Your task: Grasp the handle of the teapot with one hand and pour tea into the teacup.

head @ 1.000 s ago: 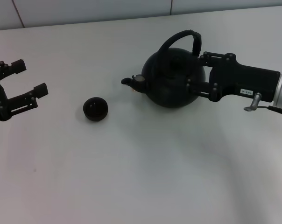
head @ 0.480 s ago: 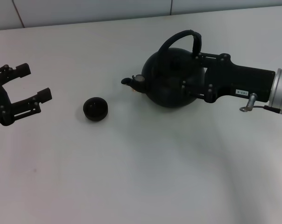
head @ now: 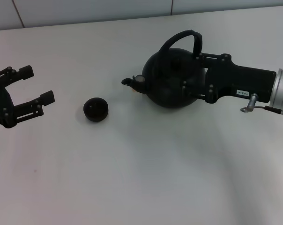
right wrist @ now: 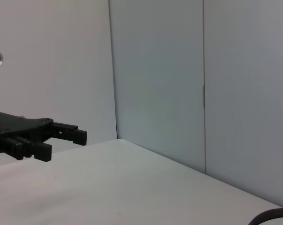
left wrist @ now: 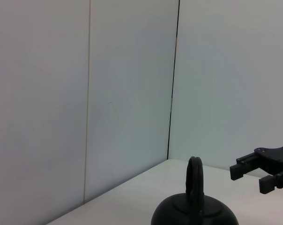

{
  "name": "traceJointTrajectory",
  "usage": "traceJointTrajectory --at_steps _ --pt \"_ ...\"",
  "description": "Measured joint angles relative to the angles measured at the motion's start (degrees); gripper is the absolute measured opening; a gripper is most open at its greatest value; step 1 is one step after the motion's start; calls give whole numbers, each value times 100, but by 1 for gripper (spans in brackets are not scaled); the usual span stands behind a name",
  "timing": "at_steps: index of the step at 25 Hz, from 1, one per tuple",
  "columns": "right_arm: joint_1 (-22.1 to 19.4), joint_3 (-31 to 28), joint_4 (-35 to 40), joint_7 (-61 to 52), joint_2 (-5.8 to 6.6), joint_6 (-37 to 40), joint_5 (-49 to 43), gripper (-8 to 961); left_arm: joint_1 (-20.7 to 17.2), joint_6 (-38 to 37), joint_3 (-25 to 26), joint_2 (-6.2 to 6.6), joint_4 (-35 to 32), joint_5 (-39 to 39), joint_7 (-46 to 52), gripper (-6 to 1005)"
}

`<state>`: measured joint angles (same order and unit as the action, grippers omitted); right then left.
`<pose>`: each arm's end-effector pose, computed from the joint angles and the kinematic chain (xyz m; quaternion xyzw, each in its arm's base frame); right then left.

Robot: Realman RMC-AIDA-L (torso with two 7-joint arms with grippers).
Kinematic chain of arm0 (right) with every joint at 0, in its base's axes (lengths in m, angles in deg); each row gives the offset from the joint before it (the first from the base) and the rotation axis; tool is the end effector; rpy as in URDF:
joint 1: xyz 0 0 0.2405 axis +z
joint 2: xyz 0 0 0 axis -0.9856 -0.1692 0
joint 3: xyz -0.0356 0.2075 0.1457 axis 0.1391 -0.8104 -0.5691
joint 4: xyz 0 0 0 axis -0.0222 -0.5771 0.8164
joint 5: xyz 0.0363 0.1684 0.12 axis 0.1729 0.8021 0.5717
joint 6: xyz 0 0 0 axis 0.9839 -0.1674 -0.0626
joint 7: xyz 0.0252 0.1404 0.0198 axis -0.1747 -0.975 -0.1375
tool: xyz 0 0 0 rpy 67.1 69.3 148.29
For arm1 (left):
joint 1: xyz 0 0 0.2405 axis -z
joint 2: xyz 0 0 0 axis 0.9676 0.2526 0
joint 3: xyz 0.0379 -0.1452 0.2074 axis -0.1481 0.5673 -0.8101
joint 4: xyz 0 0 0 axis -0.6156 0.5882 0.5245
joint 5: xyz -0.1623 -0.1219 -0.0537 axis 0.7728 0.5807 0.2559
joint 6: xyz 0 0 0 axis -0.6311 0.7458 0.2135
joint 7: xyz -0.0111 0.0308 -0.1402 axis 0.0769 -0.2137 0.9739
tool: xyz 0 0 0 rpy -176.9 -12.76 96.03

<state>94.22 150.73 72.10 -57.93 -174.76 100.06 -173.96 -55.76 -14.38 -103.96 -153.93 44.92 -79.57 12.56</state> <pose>0.2515 0.3173 0.0060 -0.9180 0.1436 0.2727 0.2496 -0.2834 0.3006 0.0470 -0.9137 -0.1393 -0.3054 0.2292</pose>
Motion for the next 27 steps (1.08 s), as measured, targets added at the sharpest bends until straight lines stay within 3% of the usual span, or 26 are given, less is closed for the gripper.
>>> traceJointTrajectory --at_steps 27 --pt "-15 8 0 1 -7 0 31 614 64 5 0 0 0 4 -2 844"
